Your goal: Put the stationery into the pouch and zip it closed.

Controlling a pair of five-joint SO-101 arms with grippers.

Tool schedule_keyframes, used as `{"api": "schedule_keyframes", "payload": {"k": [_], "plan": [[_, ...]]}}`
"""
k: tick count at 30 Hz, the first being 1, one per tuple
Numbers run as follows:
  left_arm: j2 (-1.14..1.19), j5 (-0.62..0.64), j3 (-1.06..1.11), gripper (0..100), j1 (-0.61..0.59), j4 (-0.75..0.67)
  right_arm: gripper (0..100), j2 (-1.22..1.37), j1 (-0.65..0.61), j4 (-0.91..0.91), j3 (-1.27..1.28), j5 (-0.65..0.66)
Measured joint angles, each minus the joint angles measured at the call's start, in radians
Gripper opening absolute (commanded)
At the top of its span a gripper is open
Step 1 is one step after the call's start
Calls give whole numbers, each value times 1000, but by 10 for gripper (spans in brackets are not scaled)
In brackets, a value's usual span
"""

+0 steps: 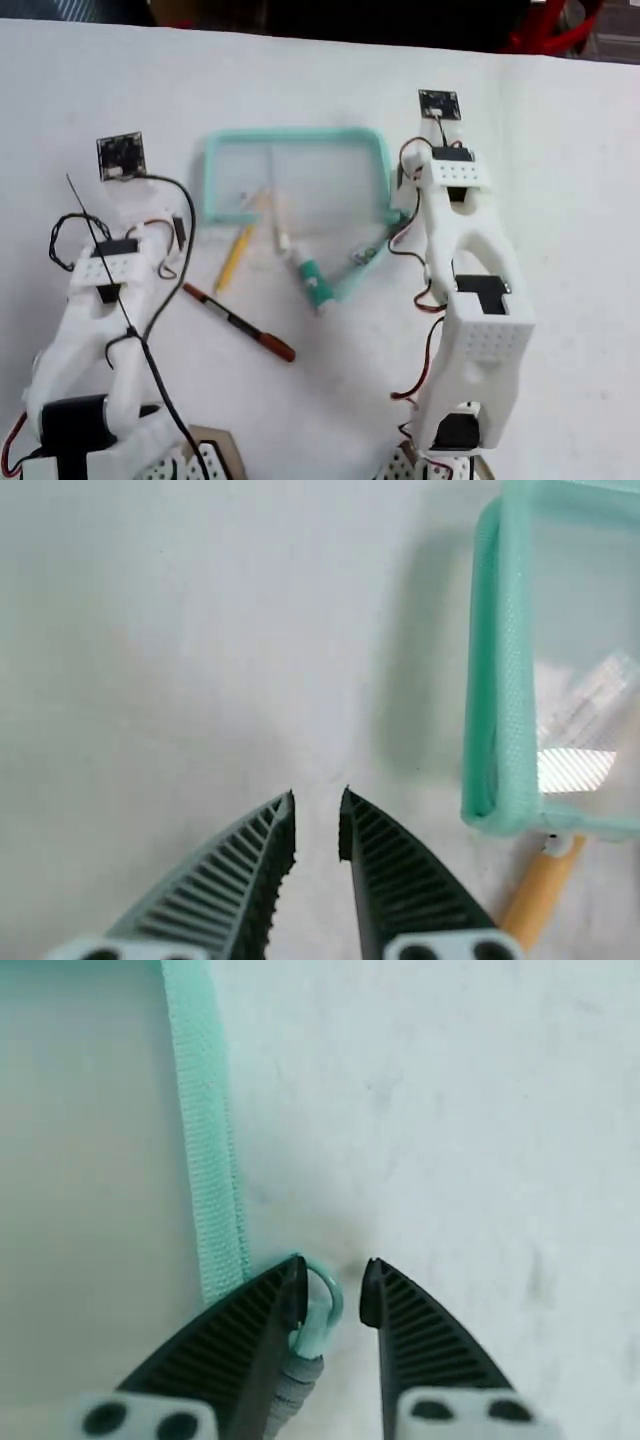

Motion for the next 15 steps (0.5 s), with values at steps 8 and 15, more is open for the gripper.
{"api": "schedule_keyframes", "payload": {"k": [8, 15], "plan": [[0, 0, 0, 92, 0, 0, 88, 0, -37, 86, -9, 55], [0, 0, 0, 92, 0, 0, 45, 0, -38, 109, -11, 68]]}}
